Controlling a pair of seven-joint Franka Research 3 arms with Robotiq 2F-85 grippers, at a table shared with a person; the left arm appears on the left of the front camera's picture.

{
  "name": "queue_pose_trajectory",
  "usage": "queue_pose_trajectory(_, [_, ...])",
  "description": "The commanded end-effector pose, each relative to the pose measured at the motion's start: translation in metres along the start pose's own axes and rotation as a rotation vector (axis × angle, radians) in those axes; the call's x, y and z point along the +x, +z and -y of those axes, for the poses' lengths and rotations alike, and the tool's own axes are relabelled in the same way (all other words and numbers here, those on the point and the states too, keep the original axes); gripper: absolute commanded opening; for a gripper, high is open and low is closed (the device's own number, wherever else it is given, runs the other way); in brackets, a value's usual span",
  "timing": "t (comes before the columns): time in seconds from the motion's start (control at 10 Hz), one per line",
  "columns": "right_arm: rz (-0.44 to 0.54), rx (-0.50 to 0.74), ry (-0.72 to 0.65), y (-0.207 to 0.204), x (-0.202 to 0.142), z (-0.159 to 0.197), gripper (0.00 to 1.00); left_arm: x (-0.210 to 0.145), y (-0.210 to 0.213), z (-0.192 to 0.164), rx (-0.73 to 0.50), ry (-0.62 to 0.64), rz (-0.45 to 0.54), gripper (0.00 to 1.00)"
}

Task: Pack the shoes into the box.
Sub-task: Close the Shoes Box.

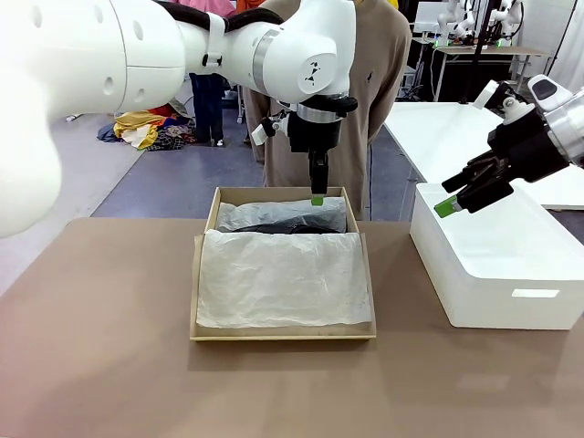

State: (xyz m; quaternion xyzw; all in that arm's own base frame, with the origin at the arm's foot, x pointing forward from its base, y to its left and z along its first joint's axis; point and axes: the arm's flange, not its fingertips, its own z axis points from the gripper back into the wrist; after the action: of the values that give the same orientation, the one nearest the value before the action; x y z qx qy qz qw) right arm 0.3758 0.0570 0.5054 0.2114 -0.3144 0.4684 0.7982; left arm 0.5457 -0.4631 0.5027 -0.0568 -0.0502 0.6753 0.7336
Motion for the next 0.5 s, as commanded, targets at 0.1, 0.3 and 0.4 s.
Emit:
queue_pose_trajectory(0.1, [0.033, 0.009, 0.025, -0.002, 0.001, 0.004, 1.00, 0.036, 0.041, -0.017, 0.042, -0.245, 0.032, 1.00])
queue_pose_trajectory(0.3, [0.033, 0.009, 0.025, -0.002, 0.001, 0.004, 1.00, 0.068, 0.058, -0.025, 0.103, -0.467, 0.017, 1.00])
queue_pose_trajectory(0.4, [0.033, 0.009, 0.025, -0.002, 0.001, 0.004, 1.00, 0.088, 0.067, -0.028, 0.092, -0.582, -0.004, 1.00])
